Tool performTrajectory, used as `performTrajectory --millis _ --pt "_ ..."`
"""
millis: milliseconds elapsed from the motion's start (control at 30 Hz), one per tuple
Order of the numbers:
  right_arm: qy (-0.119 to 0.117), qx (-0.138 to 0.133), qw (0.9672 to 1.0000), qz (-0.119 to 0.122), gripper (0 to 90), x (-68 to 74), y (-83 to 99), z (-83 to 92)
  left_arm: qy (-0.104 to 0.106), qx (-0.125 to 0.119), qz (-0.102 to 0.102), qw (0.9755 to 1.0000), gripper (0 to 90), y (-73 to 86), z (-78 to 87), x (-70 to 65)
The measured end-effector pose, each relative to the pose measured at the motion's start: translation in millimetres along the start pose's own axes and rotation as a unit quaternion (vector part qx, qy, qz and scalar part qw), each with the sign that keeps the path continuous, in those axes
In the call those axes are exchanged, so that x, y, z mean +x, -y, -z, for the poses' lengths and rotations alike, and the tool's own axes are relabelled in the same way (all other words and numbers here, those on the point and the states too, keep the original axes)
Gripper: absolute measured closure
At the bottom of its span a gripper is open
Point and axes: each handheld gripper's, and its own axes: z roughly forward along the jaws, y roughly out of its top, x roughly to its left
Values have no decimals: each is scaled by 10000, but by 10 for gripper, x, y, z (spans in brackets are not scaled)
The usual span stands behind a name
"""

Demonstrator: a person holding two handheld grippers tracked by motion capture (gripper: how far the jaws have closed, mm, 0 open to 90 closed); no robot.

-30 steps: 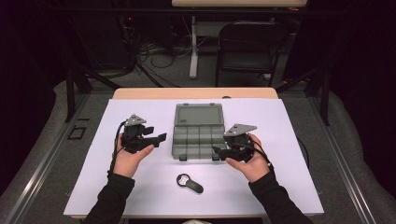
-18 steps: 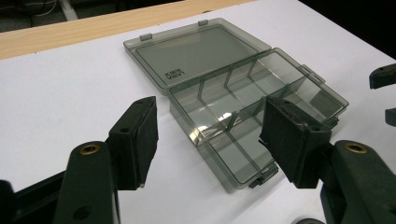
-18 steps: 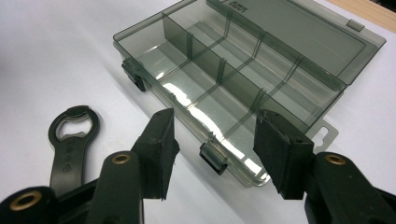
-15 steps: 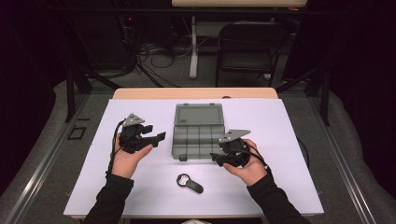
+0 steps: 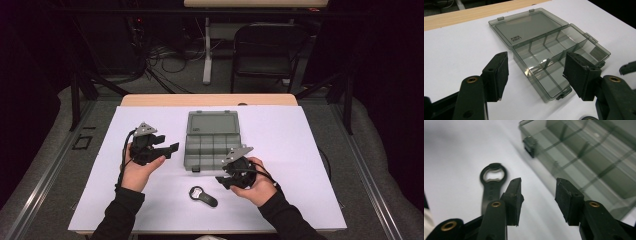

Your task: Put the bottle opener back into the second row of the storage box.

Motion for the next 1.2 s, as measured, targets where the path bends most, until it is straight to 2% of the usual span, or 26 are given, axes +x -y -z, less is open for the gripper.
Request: performTrajectory --millis 267,667,733,933,1000,1200 --pt "-167 185 9994 224 570 171 -32 -104 8 38 -4 10000 361 8 -17 -7" --pt "-499 517 9971 264 616 320 -66 -227 -28 10 60 10000 361 10 12 35" --pt "-553 597 9961 349 616 341 -86 -255 -19 5 63 10000 361 9 17 41" --pt "-599 1017 9922 392 615 416 -148 -354 -32 -35 69 10000 361 3 38 49" --pt "-644 1100 9913 341 607 429 -157 -374 -36 -47 83 9999 361 3 45 53" --pt "-616 1253 9893 414 606 473 -152 -431 -57 -42 57 10000 361 6 46 53"
